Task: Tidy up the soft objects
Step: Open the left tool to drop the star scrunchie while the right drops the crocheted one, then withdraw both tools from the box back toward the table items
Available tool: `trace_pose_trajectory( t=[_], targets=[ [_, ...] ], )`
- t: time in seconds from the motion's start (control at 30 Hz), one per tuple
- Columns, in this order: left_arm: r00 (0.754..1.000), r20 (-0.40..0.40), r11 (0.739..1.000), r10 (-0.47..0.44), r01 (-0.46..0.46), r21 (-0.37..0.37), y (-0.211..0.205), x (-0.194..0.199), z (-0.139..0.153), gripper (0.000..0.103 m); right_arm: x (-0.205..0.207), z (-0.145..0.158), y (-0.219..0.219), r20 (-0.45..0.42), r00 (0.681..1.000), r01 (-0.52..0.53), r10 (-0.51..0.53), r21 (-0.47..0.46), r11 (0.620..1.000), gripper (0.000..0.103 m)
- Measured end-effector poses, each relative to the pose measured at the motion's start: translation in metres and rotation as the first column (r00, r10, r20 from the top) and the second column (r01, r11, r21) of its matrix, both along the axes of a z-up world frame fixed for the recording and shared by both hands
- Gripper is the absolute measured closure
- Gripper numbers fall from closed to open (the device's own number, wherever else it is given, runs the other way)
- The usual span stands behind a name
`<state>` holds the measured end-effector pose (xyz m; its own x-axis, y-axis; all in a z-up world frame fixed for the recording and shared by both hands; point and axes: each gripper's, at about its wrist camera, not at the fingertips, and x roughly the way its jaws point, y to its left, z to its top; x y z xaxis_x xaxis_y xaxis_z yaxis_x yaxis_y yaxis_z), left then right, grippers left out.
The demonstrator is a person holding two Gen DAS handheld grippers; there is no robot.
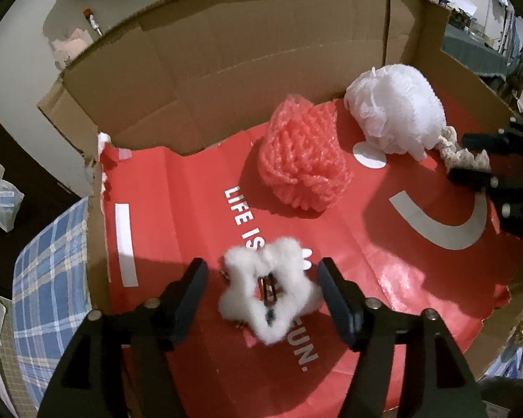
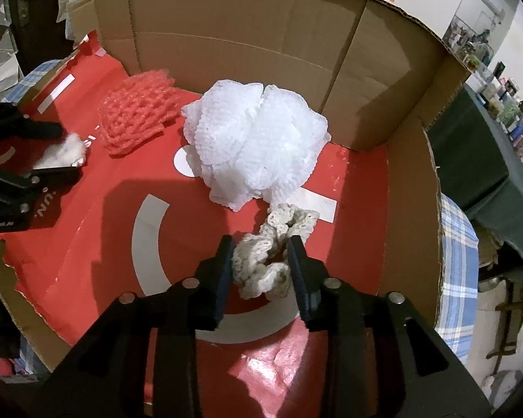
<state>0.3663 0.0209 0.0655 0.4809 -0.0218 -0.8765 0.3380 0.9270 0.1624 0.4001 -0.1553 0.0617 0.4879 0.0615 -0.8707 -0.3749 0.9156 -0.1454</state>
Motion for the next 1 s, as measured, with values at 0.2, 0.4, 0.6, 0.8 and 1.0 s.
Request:
trace_pose_trajectory(
  t=[0.2,0.4,0.6,0.8,1.0],
  targets=[
    [0.999,0.048,0.999,0.001,0.001,-0.048,0.001,-0.011,0.016,0.025,-0.004,0.008,0.002,0.037,0.999,-0.008,0.008,0.012,1.0,0.042],
    [0.986,0.164,0.988,0.008,0.017,-0.155,0.001,-0.047,0.057,0.011,-0.017,0.031,-0.004,0.073,0.997,0.008,-0.013,0.061,0.998,0.036],
    [0.957,0.288,0.974,0.026,0.041,-0.224,0.003,-0.09,0.098,0.002,-0.05,0.071,-0.012,0.15,0.988,0.003,-0.021,0.119,0.993,0.03],
    [0.916,0.399,0.962,0.052,0.062,-0.267,0.003,-0.144,0.131,0.0,-0.104,0.117,-0.023,0.257,0.966,-0.018,-0.033,0.193,0.981,0.021],
    [0.869,0.49,0.95,0.072,0.09,-0.299,0.004,-0.201,0.151,0.0,-0.173,0.155,-0.022,0.394,0.918,-0.053,-0.032,0.202,0.978,0.016]
  ],
)
